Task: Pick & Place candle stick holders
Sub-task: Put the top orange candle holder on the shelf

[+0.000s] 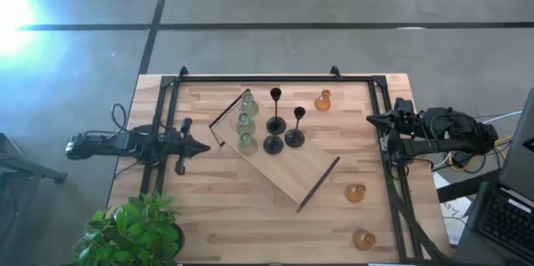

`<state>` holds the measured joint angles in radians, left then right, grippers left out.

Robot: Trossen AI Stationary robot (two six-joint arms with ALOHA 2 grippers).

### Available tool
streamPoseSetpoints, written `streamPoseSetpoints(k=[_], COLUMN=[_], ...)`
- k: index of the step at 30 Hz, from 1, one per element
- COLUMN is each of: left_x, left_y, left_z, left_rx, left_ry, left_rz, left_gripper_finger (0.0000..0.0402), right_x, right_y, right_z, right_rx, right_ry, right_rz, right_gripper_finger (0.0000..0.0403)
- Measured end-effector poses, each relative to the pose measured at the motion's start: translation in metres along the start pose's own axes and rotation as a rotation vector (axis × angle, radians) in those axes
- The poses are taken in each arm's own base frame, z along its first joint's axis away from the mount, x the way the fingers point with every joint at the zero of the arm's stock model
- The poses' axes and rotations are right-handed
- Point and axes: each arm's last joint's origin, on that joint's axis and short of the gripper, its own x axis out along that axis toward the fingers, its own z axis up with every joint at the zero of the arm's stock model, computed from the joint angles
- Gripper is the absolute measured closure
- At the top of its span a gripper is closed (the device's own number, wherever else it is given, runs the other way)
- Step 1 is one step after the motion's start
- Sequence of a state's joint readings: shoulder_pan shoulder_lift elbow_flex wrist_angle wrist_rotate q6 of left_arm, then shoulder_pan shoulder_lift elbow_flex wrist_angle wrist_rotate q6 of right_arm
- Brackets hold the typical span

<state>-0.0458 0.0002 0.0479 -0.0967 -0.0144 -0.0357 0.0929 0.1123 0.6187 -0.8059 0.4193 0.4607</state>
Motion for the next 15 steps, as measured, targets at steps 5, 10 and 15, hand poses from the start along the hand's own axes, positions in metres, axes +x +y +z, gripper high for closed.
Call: streamPoseSetpoints(k=[5, 10, 15], left_x=[0.0000, -0.0001, -0.0007], left_y=[0.0015, 0.0002, 0.0005], left_z=[0.0002, 0.0005, 0.0017], left_rx=[0.023, 0.004, 0.009], left_ry=[-0.004, -0.010, -0.025], left_rz=[0.060, 0.085, 0.193], left_gripper_finger=[0.0401, 0.0401, 0.0401], right_x=[0.0000, 0.0000, 0.0000], right_y=[0.0000, 0.0000, 0.0000], right_z=[0.0000, 0.0000, 0.0000], right_rx=[0.000, 0.000, 0.000], right_ry=[0.000, 0.000, 0.000], right_rz=[0.000, 0.000, 0.001], right_gripper_finger=[0.0394, 0.0394, 0.0394])
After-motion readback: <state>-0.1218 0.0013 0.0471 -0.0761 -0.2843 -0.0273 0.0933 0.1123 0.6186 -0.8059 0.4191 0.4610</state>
